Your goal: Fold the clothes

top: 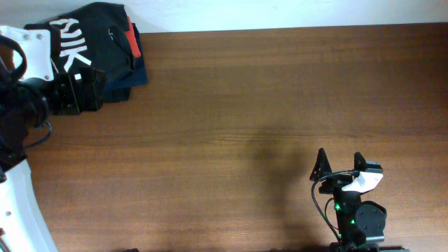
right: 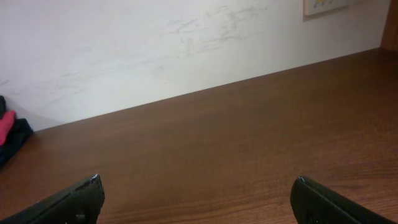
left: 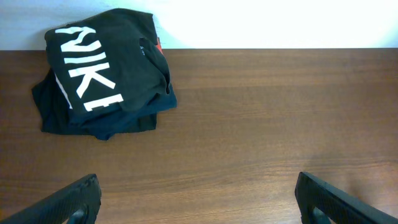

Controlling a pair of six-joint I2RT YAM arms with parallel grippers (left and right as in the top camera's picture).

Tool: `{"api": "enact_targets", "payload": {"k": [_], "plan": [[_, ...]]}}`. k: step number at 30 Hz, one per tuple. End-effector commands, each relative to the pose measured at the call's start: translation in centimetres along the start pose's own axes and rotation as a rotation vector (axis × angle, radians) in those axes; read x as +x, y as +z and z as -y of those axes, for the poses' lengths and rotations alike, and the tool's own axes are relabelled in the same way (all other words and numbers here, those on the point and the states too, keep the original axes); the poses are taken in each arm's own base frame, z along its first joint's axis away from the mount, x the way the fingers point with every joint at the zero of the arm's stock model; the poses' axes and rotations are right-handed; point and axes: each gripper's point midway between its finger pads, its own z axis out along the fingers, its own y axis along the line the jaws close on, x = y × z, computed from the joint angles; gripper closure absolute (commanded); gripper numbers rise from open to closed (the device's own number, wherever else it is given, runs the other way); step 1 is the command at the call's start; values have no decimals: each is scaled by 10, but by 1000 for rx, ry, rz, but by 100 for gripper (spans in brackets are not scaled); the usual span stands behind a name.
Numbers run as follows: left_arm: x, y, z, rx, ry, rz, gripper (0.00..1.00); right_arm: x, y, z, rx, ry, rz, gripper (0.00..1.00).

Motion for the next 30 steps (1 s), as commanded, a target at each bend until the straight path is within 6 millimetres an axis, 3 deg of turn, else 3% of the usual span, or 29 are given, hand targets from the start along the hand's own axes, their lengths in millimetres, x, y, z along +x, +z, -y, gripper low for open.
{"api": "enact_targets", "payload": {"k": [1, 4, 6, 8, 12, 15, 18, 19, 23, 25, 30], "plan": [[0, 2, 2, 13, 16, -4, 1, 3, 0, -2, -14, -5, -10, 1], [10, -4, 8, 23, 11, -33, 1, 3, 0, -2, -14, -5, -10, 1], [22, -8, 27, 64, 29, -75, 1, 3, 0, -2, -14, -5, -10, 1], [18, -8, 39, 33, 106, -49, 1, 3, 0, -2, -14, -5, -10, 1], [16, 20, 47, -48, 207, -1, 1, 3, 0, -2, -14, -5, -10, 1], [26, 62, 44, -38, 215, 69, 1, 3, 0, -2, -14, -5, -10, 1], [55, 92, 50, 25, 224, 128, 1, 3, 0, -2, -14, -5, -10, 1], [76, 99, 56, 71, 226, 120, 1, 3, 0, -2, -14, -5, -10, 1], [136, 107, 52, 75, 224, 107, 1, 3, 0, -2, -14, -5, -10, 1], [148, 106, 48, 53, 236, 198, 1, 3, 0, -2, -14, -5, -10, 1], [163, 90, 50, 29, 294, 640, 1, 3, 0, -2, -14, -5, -10, 1]]}}
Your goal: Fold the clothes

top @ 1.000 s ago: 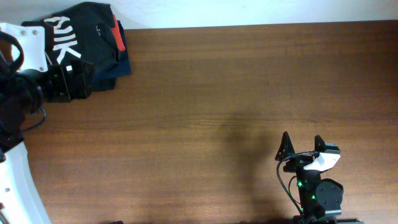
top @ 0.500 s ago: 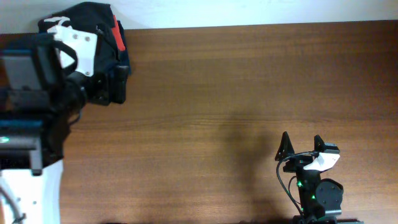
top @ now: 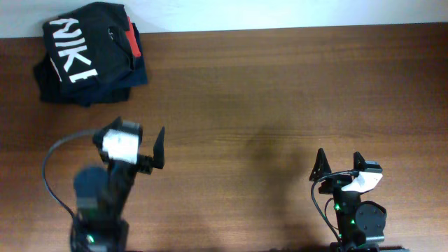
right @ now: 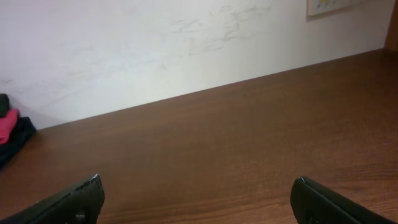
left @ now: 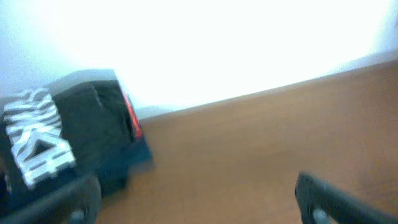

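Observation:
A folded stack of clothes lies at the table's far left corner: a black top with white letters uppermost, a red piece and a navy piece beneath. In the blurred left wrist view the stack sits far ahead on the left. My left gripper hovers open and empty over bare wood, nearer the front than the stack and apart from it; its fingers stand wide. My right gripper rests open and empty at the front right, its fingers spread over bare table.
A white wall runs along the table's far edge. Brown wooden tabletop stretches between the stack and the right arm. A sliver of the red and dark cloth shows at the left edge of the right wrist view.
My left arm has moved from just beside the stack at the far left to the front left of the table. The stack stays folded where it was. The right arm has not moved.

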Controlling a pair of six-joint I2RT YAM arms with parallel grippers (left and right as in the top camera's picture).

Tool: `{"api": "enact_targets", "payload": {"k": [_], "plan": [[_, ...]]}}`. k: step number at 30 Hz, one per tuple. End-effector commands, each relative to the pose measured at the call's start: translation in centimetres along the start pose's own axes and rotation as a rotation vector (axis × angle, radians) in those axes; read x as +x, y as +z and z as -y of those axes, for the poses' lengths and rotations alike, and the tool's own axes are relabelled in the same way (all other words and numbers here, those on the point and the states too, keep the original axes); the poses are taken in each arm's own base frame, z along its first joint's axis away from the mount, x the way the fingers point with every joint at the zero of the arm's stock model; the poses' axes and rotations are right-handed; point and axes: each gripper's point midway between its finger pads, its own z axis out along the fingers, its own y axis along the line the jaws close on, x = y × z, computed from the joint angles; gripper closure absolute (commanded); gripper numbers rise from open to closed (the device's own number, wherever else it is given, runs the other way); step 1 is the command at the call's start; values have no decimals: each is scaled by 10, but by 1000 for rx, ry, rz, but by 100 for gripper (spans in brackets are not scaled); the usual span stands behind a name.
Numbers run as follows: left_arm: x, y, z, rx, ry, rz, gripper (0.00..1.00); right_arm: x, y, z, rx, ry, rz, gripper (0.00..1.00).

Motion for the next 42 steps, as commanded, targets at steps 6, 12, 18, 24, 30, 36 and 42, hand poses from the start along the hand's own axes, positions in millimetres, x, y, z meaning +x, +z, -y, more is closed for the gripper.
{"api": "enact_targets", "payload": {"k": [6, 12, 18, 24, 30, 36, 42], "plan": [[50, -35, 8, -55, -1, 258, 1, 3, 0, -1, -4, -2, -8, 1], [66, -50, 3, -105, -13, 213, 1, 3, 0, -1, -4, -2, -8, 1], [103, -45, 5, -96, -38, 61, 1, 3, 0, -1, -4, -2, -8, 1], [103, -45, 5, -96, -38, 62, 1, 3, 0, -1, -4, -2, -8, 1], [103, -45, 5, -96, -37, 62, 1, 3, 0, -1, -4, -2, -8, 1], [103, -45, 5, -96, -37, 62, 1, 3, 0, -1, -4, -2, -8, 1], [103, -45, 5, -96, -37, 62, 1, 3, 0, -1, -4, -2, -8, 1]]}}
